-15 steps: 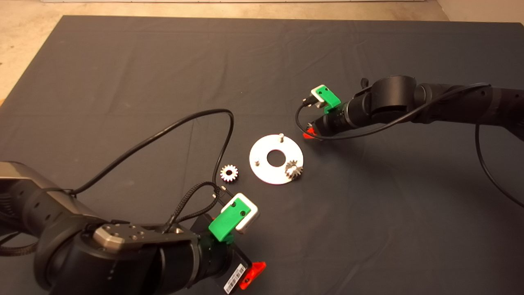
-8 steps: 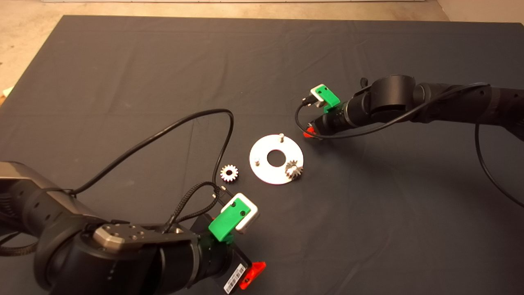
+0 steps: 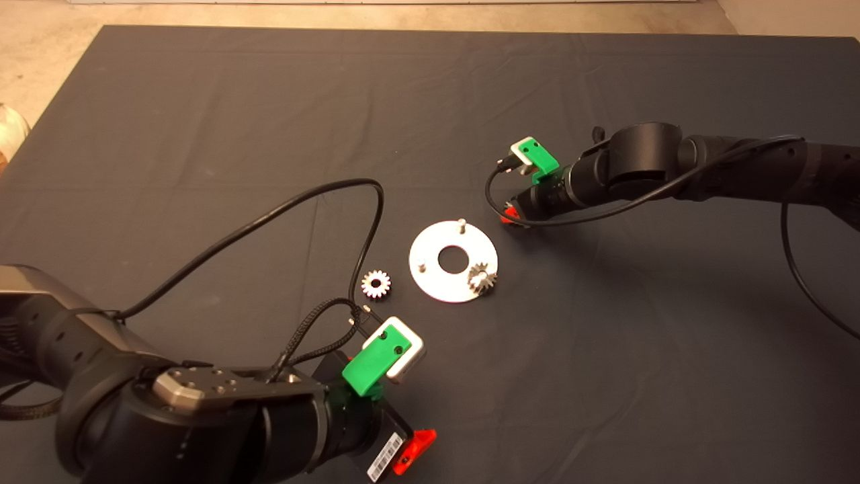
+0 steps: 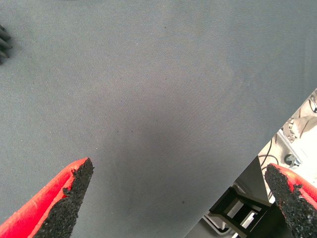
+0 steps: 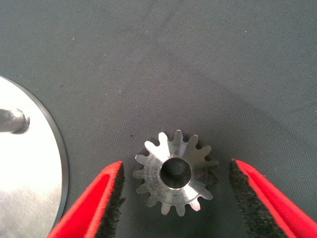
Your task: Install three planetary gears onto the carrier pins
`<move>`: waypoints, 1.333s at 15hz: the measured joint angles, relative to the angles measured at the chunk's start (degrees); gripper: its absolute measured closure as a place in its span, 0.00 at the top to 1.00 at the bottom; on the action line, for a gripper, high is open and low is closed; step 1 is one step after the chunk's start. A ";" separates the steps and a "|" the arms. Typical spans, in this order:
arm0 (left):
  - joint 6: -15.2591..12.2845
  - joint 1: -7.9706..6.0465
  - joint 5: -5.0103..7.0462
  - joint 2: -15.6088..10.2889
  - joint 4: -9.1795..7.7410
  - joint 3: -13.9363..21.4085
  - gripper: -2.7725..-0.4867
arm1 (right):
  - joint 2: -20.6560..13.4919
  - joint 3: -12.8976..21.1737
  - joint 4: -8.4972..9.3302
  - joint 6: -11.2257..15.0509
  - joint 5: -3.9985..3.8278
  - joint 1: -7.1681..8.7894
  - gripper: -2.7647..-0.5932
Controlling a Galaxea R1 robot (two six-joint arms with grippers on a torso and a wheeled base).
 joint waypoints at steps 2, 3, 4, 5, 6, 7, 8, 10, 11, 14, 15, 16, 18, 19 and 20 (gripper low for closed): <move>0.01 0.00 0.00 0.00 0.00 0.00 0.89 | -0.02 0.00 0.00 0.00 0.00 -0.01 0.42; 0.00 -0.01 0.00 0.00 0.00 0.00 0.89 | -0.02 0.00 0.00 0.00 -0.01 -0.03 0.42; 0.01 -0.02 0.00 0.00 0.00 0.00 0.89 | -0.02 0.00 0.00 0.00 0.00 -0.01 0.42; 0.00 0.00 0.00 0.00 0.00 0.00 0.89 | 0.00 0.00 0.00 0.00 0.00 -0.04 0.42; 0.01 0.00 0.00 0.00 0.00 0.00 0.89 | -0.02 0.00 0.00 -0.02 0.00 -0.05 0.41; 0.00 -0.02 0.00 0.00 0.00 0.00 0.89 | -0.02 0.00 0.00 -0.04 0.00 -0.11 0.36; 0.01 0.00 0.00 0.00 0.00 0.00 0.89 | -0.02 0.00 0.00 -0.15 -0.02 -0.22 0.35; 0.00 0.00 0.00 0.00 0.00 0.00 0.89 | -0.02 0.00 0.00 -0.20 0.00 -0.30 0.31; 0.01 0.00 0.00 0.00 0.00 0.00 0.89 | -0.02 0.00 0.00 -0.20 0.00 -0.29 0.30; 0.01 -0.02 0.00 0.00 0.00 0.00 0.89 | -0.02 0.00 0.00 -0.30 -0.05 -0.34 0.26; 0.00 -0.01 0.00 0.00 0.00 0.00 0.89 | -0.02 0.00 0.00 -0.41 -0.05 -0.32 0.26; 0.01 -0.01 0.00 0.00 0.00 0.00 0.89 | -0.02 0.00 0.00 -0.41 -0.02 -0.34 0.25; 0.01 -0.02 0.00 0.00 0.00 0.00 0.89 | -0.02 0.00 0.00 -0.43 -0.05 -0.34 0.25; 0.00 -0.02 0.00 0.00 0.00 0.00 0.89 | -0.02 0.00 0.00 -0.44 -0.05 -0.32 0.24; 0.01 -0.02 0.00 0.00 0.00 0.00 0.89 | -0.02 0.00 0.00 -0.44 -0.05 -0.33 0.24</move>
